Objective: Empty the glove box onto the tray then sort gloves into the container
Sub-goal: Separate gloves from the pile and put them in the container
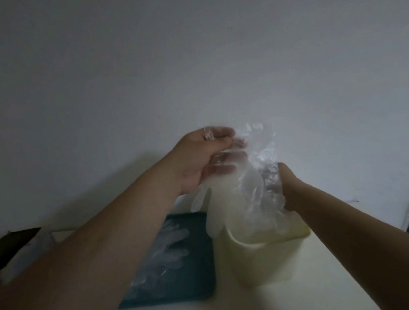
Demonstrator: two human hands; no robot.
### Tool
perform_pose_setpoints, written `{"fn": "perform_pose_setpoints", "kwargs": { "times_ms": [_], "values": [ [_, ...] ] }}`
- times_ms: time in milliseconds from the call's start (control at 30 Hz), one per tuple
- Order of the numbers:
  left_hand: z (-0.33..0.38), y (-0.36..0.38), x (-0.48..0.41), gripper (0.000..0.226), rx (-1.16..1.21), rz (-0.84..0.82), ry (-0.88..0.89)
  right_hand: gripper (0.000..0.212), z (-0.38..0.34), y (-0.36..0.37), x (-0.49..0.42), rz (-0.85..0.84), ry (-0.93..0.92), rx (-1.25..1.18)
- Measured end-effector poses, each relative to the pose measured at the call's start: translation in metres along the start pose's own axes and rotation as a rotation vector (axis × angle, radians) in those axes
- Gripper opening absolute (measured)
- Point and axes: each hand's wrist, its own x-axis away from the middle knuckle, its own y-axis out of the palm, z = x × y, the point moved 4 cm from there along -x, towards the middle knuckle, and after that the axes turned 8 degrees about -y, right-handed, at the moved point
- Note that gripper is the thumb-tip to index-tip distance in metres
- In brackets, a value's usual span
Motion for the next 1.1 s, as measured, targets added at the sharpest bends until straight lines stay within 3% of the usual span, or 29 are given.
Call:
{"fn": "perform_pose_setpoints", "kwargs": {
  "times_ms": [100,233,333,467,600,667,733,900,1100],
  "values": [
    [-0.031,0.002,-0.042,0.019,-0.012,0.102,-0.057,0.016,-0.002,-0.021,0.001,0.004,-0.006,-0.031],
    [-0.071,0.003,-0.075,0.015,-0.139,0.279,-0.093,0.038,-0.009,-0.062,0.005,0.109,-0.141,0.121],
    [-0.089,0.009,-0.086,0.006,-0.27,0.439,-0.075,0.034,-0.033,-0.075,0.016,0.222,-0.325,0.346],
    [-0.098,0.013,-0.091,0.016,-0.388,0.448,-0.103,0.037,-0.055,-0.026,0.039,-0.141,-0.342,0.434],
    [-0.092,0.0,-0.08,0.024,-0.211,0.489,-0.139,0.048,-0.043,0.025,0.046,-0.442,-0.141,0.58],
    [-0.084,-0.013,-0.07,0.043,-0.241,0.552,-0.122,0.056,-0.03,0.045,0.04,-0.499,-0.096,0.67],
    [-0.078,-0.032,-0.058,0.046,-0.25,0.604,-0.086,0.058,-0.015,0.065,0.033,-0.579,-0.095,0.782],
    [-0.082,-0.065,-0.033,0.031,-0.238,0.575,-0.05,0.047,0.032,0.087,0.007,-0.704,-0.079,1.086],
    [-0.093,-0.084,0.003,0.022,-0.262,0.535,-0.018,0.054,0.066,0.094,-0.003,-0.634,-0.074,1.279]
  ]
}}
